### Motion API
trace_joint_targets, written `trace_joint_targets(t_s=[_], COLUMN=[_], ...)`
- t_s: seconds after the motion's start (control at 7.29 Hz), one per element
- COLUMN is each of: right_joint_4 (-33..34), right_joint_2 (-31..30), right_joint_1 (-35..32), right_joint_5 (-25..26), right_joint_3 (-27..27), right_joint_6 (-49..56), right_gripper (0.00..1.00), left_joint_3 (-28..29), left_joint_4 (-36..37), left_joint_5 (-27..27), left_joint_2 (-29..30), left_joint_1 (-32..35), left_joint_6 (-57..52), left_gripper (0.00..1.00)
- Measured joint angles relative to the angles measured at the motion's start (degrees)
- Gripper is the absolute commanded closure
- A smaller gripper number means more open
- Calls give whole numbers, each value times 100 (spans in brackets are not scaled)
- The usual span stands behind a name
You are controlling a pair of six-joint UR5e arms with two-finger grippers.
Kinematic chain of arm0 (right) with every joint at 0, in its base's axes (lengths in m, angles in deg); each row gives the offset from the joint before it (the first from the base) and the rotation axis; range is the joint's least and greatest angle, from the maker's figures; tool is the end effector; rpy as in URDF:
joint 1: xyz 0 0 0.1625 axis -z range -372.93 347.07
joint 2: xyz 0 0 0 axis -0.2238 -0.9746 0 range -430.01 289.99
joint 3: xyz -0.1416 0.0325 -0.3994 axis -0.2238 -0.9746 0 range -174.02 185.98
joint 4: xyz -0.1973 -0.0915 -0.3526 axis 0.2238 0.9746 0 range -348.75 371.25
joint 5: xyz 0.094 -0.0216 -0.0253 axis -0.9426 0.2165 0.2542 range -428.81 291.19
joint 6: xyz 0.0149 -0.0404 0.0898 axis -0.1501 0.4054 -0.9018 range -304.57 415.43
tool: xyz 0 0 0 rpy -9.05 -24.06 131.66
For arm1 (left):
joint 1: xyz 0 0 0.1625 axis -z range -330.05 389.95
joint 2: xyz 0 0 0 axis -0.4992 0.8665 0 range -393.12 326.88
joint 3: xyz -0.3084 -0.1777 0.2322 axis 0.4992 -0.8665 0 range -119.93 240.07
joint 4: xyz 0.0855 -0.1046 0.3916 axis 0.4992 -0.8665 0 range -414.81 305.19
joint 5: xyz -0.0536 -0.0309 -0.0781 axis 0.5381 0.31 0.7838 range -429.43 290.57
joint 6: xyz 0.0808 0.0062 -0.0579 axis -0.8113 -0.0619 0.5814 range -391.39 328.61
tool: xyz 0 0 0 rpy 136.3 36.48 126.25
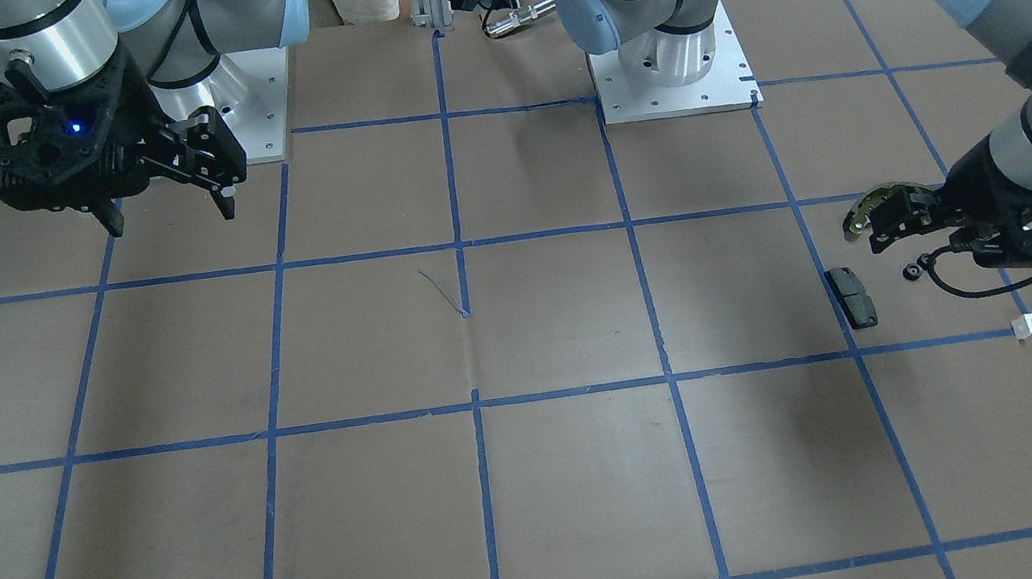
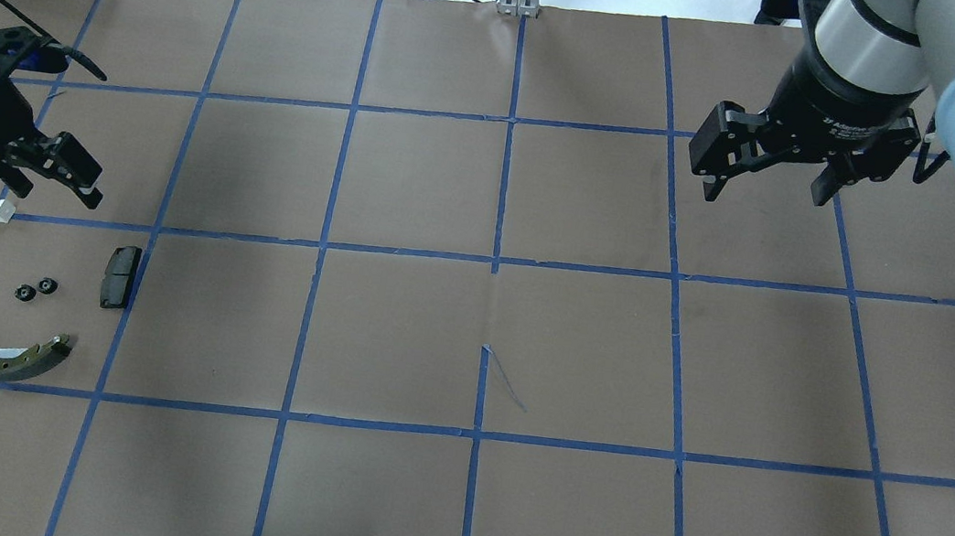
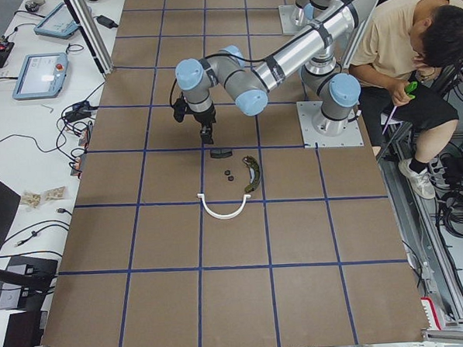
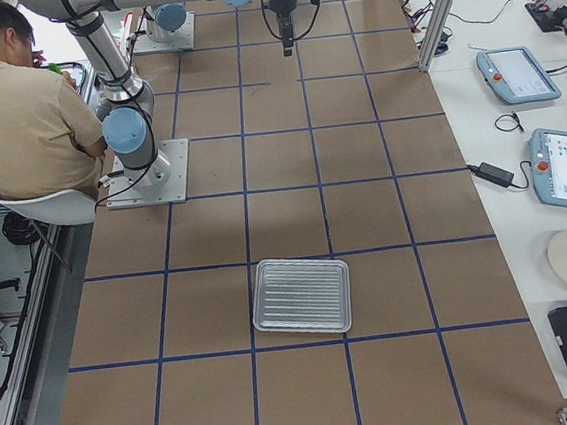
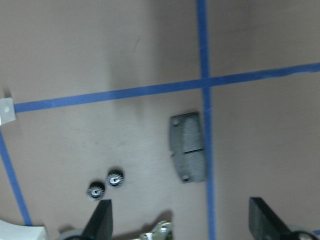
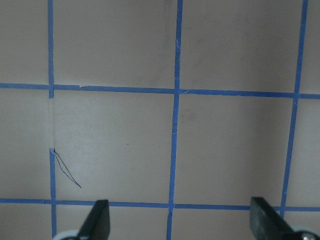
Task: Place bearing gear from tray to pile
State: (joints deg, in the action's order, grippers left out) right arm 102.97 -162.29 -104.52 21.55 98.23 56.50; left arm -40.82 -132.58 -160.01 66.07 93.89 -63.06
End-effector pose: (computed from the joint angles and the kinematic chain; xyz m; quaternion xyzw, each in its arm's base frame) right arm 0.1460 -0.4742 0.4909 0.0231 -0.9996 0.0154 0.0031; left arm 0.1101 -0.5265 0.3351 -0.0492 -0.9964 -0.0625 0.0286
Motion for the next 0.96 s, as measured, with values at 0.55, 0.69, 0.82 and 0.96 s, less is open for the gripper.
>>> trace_joint_targets(t_s=[0.55,0.69,0.82,0.96], right_joint_4=[4,2,0,2], right_joint_2=[4,3,2,2], right_joint_1=[3,2,1,0], right_joint_5=[-1,-1,-1,-1], right_joint_3=[-5,-3,0,1], right_joint_6=[-1,-1,-1,-1], right_gripper=[0,0,0,0], left_joint_3=[133,146,153,186], left_joint_4=[-458,-499,-556,-683], left_joint_5=[117,176,210,226], left_joint_2=[-812,-916,-1020,-1133], left_joint_1=[1767,2220,2577,2763], left_joint_6=[1453,1849,2123,2255], left_gripper=[0,0,0,0])
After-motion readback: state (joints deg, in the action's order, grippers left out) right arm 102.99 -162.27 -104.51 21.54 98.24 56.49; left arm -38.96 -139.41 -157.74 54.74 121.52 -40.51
